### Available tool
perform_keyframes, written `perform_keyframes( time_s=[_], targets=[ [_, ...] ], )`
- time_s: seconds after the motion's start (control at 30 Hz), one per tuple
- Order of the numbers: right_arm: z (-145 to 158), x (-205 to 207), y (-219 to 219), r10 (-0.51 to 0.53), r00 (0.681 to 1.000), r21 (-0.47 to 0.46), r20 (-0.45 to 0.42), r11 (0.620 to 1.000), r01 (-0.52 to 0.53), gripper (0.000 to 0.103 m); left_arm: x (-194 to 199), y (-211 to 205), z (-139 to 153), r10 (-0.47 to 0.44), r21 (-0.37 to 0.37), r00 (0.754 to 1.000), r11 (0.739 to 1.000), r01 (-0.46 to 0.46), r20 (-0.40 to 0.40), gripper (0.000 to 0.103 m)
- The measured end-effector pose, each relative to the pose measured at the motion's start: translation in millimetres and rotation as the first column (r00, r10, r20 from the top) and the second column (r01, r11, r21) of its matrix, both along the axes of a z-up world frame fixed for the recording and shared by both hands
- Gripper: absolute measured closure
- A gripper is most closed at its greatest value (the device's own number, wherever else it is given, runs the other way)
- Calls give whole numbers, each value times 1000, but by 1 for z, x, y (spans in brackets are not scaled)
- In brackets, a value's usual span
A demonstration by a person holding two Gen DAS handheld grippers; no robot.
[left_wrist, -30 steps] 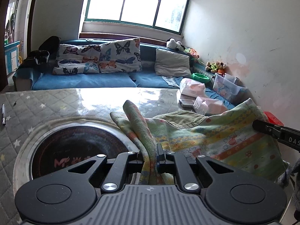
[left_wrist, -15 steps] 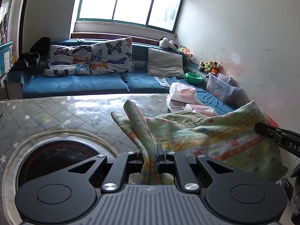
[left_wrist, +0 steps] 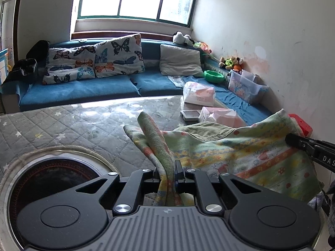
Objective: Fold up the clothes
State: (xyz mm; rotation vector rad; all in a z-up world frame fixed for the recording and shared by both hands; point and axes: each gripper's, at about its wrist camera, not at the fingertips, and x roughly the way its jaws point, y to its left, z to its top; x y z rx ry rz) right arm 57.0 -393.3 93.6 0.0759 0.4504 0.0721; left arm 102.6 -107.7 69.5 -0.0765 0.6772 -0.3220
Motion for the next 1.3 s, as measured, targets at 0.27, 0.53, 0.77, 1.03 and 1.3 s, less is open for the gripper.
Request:
perform_keyframes(
  time_s=[0.27,0.53,0.77,1.03,1.3],
  targets=[
    [-14,5,-4,2,1000,12,-30,1000,-2,94,8,-5,-12,2,16,999,1000,-1,-38,92],
    [-25,7,-6,-2,998,17,-61,1000,3,94,10,-7,-20,-3,26,998,1000,5,-66,92],
    [-39,12,-8,-9,995,15,-99,1000,11,94,14,-7,-32,-2,30,994,1000,5,-107,92],
    [-56,22,-11,-25,989,19,-144,999,28,93,20,-7,-47,-2,44,989,999,9,-145,90],
    [-79,29,-18,-64,975,13,-213,998,68,92,24,-6,-60,16,82,984,997,-1,-176,81]
  ],
)
